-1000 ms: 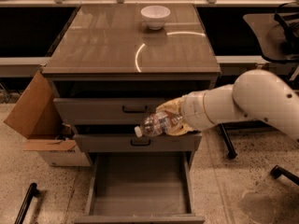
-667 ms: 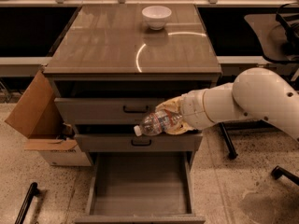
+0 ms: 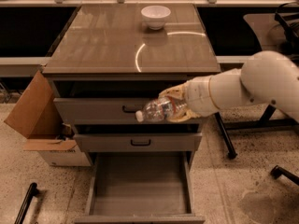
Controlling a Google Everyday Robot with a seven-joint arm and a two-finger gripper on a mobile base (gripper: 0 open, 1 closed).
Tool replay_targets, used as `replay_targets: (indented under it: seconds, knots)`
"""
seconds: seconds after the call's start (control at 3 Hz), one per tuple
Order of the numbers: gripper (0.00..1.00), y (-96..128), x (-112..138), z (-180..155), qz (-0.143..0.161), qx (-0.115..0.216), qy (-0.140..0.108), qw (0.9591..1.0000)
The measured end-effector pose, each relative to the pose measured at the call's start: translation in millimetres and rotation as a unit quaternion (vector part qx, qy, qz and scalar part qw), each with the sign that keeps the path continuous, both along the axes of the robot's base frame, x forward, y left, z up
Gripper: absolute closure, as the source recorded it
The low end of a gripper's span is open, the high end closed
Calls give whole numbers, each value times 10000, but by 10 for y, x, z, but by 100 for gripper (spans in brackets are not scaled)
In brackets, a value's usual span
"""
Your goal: Pick water bottle from bottom drawer and place on counter
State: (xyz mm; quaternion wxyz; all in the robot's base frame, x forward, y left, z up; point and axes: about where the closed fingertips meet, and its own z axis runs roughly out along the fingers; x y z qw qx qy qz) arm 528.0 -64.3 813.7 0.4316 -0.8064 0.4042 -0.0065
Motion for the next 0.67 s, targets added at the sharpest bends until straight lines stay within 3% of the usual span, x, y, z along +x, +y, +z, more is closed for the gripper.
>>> replay_targets:
  seconds: [0.67]
  knots:
    - [100, -213, 729, 856, -618, 245, 274, 9974]
